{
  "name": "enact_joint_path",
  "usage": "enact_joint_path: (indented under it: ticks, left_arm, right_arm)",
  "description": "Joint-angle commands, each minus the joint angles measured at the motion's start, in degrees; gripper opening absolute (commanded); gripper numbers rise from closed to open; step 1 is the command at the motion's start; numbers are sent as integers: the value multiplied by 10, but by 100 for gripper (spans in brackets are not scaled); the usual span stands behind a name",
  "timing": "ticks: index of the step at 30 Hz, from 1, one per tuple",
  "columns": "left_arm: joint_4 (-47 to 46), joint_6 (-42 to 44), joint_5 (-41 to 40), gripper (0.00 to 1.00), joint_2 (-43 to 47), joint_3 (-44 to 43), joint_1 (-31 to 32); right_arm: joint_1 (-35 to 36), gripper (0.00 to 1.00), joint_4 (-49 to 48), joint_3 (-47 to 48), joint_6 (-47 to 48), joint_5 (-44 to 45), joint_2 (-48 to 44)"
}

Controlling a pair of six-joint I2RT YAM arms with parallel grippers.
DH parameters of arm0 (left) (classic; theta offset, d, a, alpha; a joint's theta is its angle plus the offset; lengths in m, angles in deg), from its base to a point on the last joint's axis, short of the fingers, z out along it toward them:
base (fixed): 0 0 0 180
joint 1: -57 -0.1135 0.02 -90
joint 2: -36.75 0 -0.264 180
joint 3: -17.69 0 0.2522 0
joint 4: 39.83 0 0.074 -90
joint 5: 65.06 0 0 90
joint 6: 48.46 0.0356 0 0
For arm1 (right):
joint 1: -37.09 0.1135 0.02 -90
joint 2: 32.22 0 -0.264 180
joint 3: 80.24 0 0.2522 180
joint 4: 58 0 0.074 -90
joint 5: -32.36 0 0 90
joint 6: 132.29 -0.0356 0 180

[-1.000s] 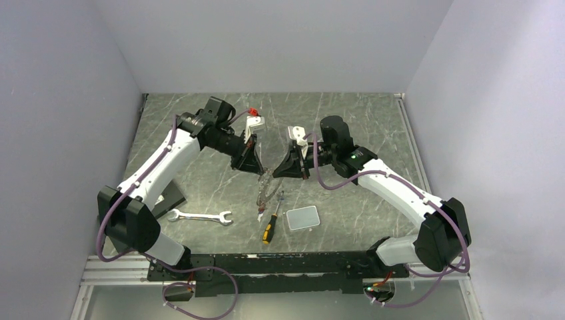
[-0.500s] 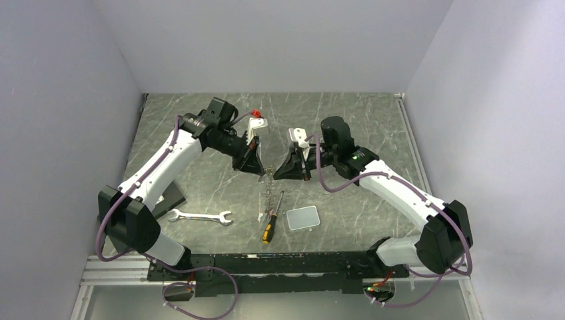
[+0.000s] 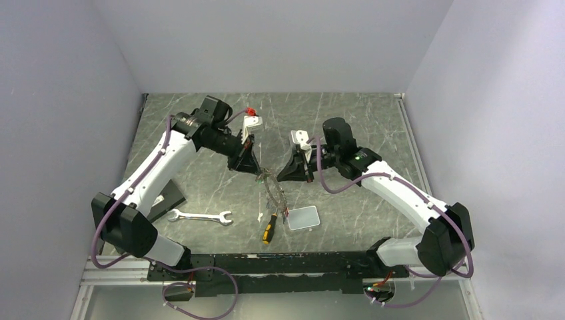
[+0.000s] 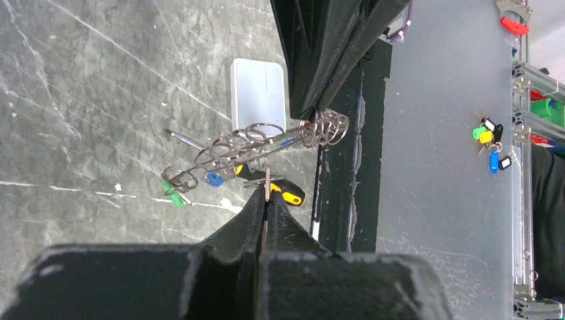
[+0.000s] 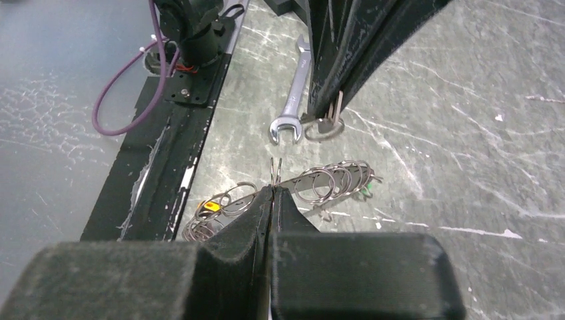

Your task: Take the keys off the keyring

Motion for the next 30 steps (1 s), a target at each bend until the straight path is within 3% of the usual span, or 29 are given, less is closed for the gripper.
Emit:
enact_joint_path:
  ticks: [1,6,12,19,24,30]
  left_arm:
    - [-2,5,36,0,18,-17,-11]
    - [-24,-14,45,0,14,-10,-20]
    - [-62,-52,-1,0,6,3,-30]
    - [-91,-72,-44,0,-14,17,-71]
    - [-114,-84,-155,0,-44,33,-82]
    - [-117,-83,-275,0,-110,37,-86]
  right_arm:
    - [-14,0,-28,-5,2,-18,-29]
    - [-26,0,-45,-17,-13,-17,-32]
    - [-80,0,-48,-13,-35,-23,-35]
    - [-172,0,32,-14,7,-34,-60]
    - [-206,0,73,-29,29,-9,-84]
    - [-218,0,24,-71,-24,32,-101]
